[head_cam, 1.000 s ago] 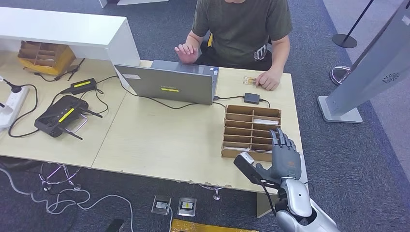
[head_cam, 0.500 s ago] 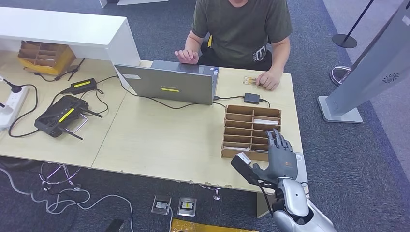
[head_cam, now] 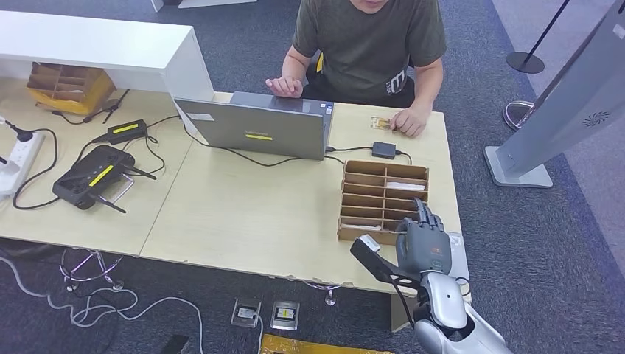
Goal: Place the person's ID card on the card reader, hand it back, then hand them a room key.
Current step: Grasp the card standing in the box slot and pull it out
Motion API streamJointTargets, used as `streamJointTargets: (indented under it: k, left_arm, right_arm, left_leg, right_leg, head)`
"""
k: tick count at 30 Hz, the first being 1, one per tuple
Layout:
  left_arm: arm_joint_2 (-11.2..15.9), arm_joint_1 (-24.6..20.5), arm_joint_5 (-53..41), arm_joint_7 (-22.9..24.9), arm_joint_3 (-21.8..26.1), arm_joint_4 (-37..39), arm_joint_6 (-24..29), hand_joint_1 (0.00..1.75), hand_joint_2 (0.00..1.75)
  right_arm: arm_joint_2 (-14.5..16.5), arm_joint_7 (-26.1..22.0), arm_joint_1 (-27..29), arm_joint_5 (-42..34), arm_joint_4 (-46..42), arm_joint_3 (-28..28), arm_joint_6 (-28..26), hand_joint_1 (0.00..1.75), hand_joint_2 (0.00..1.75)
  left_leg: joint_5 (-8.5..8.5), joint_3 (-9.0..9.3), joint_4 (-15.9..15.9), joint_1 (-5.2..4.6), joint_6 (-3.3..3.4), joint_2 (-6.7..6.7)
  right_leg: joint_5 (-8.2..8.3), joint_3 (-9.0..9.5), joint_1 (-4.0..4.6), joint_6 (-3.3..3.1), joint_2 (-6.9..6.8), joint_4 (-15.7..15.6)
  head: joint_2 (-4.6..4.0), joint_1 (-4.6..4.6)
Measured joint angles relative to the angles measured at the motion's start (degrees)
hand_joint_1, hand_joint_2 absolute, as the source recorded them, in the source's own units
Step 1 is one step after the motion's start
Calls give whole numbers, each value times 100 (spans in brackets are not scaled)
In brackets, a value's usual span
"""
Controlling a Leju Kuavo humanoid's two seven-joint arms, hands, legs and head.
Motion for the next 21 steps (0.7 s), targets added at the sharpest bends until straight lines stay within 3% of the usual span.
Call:
streamJointTargets:
  k: [21]
  left_arm:
    - [0,14,2,2,1,-1,16,0,0]
  right_arm:
    - [46,-108,-45,-57,234,-20,-101,175,175]
  left_leg:
    - [0,2,0,0,0,0]
  right_leg:
    - [0,1,0,0,0,0]
  head:
    - [0,-1]
